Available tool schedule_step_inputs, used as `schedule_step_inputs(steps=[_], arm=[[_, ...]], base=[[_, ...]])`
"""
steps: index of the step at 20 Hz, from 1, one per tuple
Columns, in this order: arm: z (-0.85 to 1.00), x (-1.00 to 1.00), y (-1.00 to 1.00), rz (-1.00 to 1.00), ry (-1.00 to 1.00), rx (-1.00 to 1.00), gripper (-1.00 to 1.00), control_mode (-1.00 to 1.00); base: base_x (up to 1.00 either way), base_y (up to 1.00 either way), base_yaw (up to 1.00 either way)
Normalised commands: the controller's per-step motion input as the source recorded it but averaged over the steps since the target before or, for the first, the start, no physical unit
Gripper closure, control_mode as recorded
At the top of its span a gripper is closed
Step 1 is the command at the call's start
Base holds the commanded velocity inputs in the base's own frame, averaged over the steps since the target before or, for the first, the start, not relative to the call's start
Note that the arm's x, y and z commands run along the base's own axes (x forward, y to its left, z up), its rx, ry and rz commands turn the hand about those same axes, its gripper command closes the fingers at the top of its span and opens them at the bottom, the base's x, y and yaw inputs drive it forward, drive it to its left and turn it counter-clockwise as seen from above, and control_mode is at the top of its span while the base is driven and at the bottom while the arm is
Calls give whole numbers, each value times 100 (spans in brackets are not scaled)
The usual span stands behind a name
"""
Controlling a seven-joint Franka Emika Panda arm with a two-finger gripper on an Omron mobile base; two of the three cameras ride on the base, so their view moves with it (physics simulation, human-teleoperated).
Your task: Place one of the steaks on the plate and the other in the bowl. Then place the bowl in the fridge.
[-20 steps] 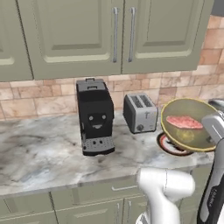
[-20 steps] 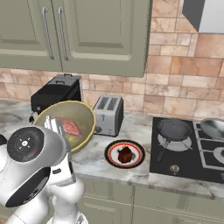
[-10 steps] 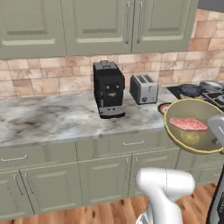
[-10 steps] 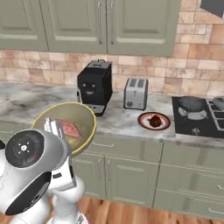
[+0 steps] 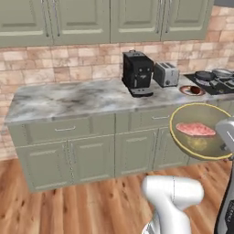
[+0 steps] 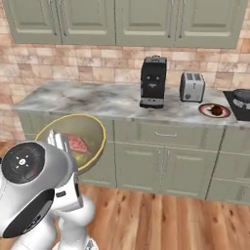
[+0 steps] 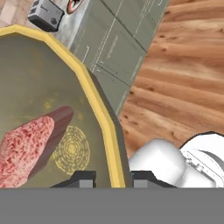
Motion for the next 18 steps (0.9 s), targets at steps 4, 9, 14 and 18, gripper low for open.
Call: schedule_step_inputs(steps=[4,9,14,18], arm=[[0,0,0,0,0,0,100,100],[0,0,0,0,0,0,100,100],[0,0,0,0,0,0,100,100],[0,0,0,0,0,0,100,100]], base=[[-100,24,0],[-70,1,59],[0,7,100],[0,6,100]])
